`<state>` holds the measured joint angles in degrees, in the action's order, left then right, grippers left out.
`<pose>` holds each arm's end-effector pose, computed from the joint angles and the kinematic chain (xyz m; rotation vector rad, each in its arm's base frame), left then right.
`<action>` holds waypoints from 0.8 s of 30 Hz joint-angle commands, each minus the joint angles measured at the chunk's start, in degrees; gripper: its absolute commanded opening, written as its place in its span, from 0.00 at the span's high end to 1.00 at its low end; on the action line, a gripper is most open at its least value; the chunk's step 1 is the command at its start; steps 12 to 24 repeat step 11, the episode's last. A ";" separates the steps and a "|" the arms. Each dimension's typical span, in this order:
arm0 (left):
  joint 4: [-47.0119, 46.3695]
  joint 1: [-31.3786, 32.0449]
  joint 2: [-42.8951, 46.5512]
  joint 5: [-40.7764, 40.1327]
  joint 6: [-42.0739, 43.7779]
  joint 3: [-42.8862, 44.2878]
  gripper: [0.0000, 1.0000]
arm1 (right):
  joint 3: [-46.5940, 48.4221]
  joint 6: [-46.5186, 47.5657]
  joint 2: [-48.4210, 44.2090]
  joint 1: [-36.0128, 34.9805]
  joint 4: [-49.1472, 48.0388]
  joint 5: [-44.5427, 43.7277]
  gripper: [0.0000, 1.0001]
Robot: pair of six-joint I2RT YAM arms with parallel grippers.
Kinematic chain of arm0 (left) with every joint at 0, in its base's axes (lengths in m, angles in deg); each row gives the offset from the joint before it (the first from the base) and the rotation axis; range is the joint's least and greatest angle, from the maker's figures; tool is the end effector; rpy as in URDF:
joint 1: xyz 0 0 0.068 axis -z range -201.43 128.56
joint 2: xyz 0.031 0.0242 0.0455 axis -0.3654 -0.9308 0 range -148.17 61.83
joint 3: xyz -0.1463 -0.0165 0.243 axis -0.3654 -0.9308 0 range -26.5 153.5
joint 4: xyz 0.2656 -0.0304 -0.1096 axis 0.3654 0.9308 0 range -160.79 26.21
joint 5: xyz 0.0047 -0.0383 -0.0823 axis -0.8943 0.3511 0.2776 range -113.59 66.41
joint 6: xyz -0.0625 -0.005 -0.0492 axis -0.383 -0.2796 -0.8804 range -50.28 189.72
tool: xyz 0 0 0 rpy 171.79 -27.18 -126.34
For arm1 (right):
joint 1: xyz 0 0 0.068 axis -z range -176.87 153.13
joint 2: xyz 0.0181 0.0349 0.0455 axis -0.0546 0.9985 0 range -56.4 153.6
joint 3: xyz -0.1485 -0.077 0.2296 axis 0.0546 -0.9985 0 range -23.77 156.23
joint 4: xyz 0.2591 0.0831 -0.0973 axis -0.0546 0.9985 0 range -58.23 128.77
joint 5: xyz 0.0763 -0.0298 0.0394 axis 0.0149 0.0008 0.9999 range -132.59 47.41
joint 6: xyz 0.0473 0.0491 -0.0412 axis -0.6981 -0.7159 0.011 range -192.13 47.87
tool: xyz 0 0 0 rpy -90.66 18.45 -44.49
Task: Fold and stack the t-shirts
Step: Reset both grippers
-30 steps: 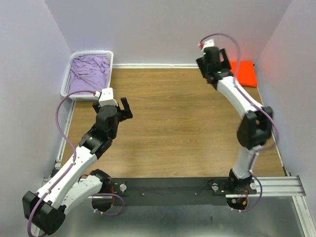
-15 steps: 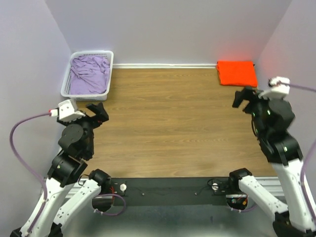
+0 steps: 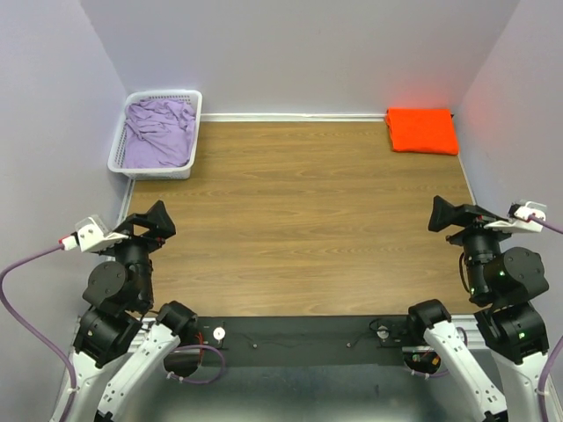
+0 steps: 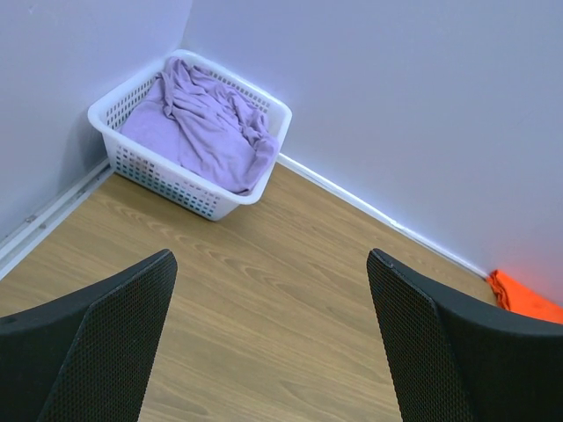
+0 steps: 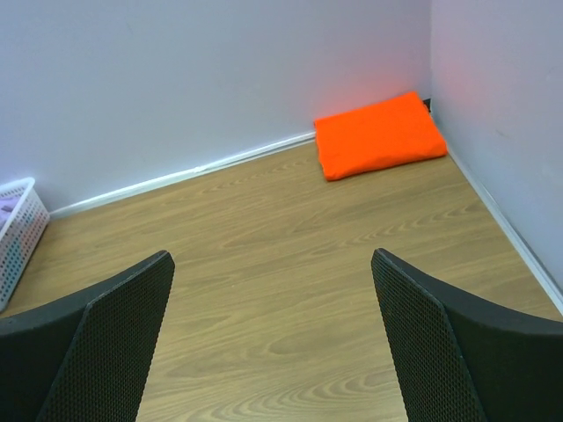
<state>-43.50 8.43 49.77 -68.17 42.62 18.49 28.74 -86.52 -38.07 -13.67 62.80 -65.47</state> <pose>0.0848 0.0067 0.3825 -0.5870 1.3855 -0.2276 0.0924 0.0000 0.4115 0.2869 1.4943 0.1326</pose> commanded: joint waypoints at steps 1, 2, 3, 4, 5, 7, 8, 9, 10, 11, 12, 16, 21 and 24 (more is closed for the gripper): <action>1.27 -0.07 1.16 -2.79 -3.40 -0.70 0.03 | -1.10 0.50 -0.57 -0.08 1.14 -0.77 0.00; 1.71 -0.07 0.89 -3.06 -4.36 -0.70 0.03 | -1.10 1.03 -0.40 -0.08 1.14 -0.94 0.00; 1.98 -0.07 0.72 -3.15 -4.81 -0.87 0.03 | -1.01 1.21 -0.31 -0.08 1.14 -0.86 0.00; 2.15 -0.07 0.37 -3.23 -5.25 -0.78 0.03 | -0.92 1.12 0.04 0.01 1.06 -0.86 0.00; 2.24 -0.07 0.28 -3.24 -5.34 -0.87 0.03 | -0.83 1.03 0.22 -0.08 1.14 -0.77 0.00; 2.15 -0.07 -0.33 -3.15 -5.52 -1.31 0.03 | -0.57 1.04 0.48 -0.16 1.06 -0.33 0.00; 1.98 -0.07 -0.69 -3.15 -5.52 -1.75 0.03 | -0.65 0.77 0.66 -0.08 1.05 -0.42 0.00; 1.81 -0.07 -0.95 -2.97 -5.52 -1.84 0.03 | -0.66 0.77 0.74 -0.08 0.79 -0.07 0.00; 1.72 -0.07 -1.30 -2.80 -5.43 -1.93 0.03 | -0.74 0.86 0.92 -0.08 0.70 0.28 0.00; 1.02 -0.07 -1.83 -2.62 -5.25 -2.27 0.03 | -0.66 0.86 1.36 -0.08 0.62 0.98 0.00; 1.02 -0.07 -1.83 -2.62 -5.25 -2.27 0.03 | -0.66 0.86 1.36 -0.08 0.62 0.98 0.00; 1.02 -0.07 -1.83 -2.62 -5.25 -2.27 0.03 | -0.66 0.86 1.36 -0.08 0.62 0.98 0.00; 1.02 -0.07 -1.83 -2.62 -5.25 -2.27 0.03 | -0.66 0.86 1.36 -0.08 0.62 0.98 0.00; 1.02 -0.07 -1.83 -2.62 -5.25 -2.27 0.03 | -0.66 0.86 1.36 -0.08 0.62 0.98 0.00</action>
